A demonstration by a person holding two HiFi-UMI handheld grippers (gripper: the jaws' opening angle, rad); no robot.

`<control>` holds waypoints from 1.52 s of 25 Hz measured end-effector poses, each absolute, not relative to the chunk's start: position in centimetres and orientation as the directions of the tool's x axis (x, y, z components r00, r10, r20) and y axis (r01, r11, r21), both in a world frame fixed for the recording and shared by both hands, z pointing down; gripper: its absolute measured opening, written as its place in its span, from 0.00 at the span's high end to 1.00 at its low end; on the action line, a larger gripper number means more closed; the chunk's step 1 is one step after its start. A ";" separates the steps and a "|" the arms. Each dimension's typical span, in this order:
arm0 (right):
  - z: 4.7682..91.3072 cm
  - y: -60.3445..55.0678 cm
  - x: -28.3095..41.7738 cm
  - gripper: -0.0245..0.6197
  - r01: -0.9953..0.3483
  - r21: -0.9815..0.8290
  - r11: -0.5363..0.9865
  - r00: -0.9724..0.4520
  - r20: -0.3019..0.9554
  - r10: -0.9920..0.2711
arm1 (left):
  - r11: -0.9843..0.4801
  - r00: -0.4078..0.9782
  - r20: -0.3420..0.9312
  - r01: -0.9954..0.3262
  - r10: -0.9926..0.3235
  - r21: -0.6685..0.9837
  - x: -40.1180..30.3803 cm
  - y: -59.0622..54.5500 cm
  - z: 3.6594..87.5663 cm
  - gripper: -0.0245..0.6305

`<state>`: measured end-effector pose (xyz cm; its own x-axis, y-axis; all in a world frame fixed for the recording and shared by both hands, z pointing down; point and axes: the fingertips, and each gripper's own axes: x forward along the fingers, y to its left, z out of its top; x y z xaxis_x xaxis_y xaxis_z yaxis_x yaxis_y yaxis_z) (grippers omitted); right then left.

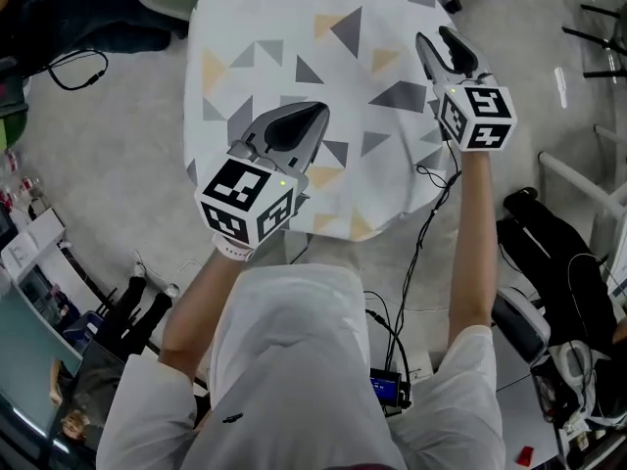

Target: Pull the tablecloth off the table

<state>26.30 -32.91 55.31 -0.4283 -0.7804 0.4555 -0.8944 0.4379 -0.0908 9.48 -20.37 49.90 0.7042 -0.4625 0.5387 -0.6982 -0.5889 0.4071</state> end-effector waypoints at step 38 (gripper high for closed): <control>62.5 -40.0 30.6 0.84 -0.800 -0.077 0.594 -0.480 0.677 -0.559 | -0.621 0.710 0.565 -0.680 -0.421 0.391 10.2 -21.9 52.2 0.95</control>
<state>30.65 -39.98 62.50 -0.4798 -0.5587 0.6765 -0.8004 0.5945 -0.0768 10.20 -21.93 52.22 0.7096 -0.4207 0.5652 -0.6795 -0.6206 0.3912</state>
